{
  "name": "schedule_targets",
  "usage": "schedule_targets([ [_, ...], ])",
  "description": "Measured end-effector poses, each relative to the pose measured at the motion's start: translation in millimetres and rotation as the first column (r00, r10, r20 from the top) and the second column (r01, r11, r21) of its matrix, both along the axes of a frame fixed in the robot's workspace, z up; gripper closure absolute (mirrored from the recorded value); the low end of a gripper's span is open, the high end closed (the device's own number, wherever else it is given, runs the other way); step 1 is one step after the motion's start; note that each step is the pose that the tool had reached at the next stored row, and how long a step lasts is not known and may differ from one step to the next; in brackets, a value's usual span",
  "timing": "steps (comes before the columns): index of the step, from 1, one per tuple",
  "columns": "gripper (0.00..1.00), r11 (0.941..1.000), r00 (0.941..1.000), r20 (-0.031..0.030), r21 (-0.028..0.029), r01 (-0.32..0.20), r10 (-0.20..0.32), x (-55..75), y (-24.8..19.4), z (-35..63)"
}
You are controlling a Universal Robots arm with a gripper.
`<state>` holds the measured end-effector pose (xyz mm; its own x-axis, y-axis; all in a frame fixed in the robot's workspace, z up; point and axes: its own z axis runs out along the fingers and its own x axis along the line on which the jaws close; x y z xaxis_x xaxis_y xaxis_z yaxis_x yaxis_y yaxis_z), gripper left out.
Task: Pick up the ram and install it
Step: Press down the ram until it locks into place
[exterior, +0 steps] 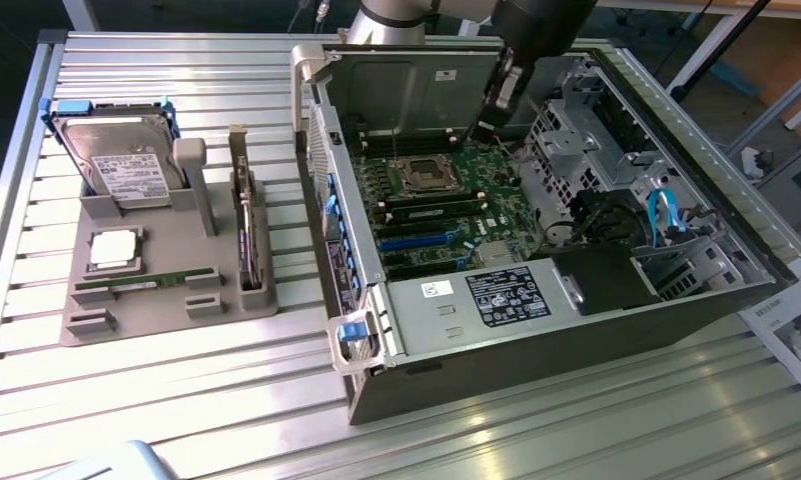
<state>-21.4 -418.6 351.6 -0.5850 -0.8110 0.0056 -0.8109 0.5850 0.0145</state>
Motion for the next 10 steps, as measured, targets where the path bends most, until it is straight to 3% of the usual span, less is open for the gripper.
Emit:
schedule_targets([
  [2, 0.9, 0.9982, 0.9982, 0.0, 0.0, 0.059, -0.059, 0.0, 0.0, 0.0],
  [5, 0.9, 0.9903, 0.9903, 0.0, 0.0, 0.139, -0.139, 0.0, 0.0, 0.0],
  [7, 0.9, 0.9809, 0.9809, -0.0001, 0.0, 0.195, -0.195, 0.0, 0.0, 0.0],
  [10, 0.9, 0.9621, 0.9621, 0.0, 0.0, 0.273, -0.273, 0.0, 0.0, 0.0],
])
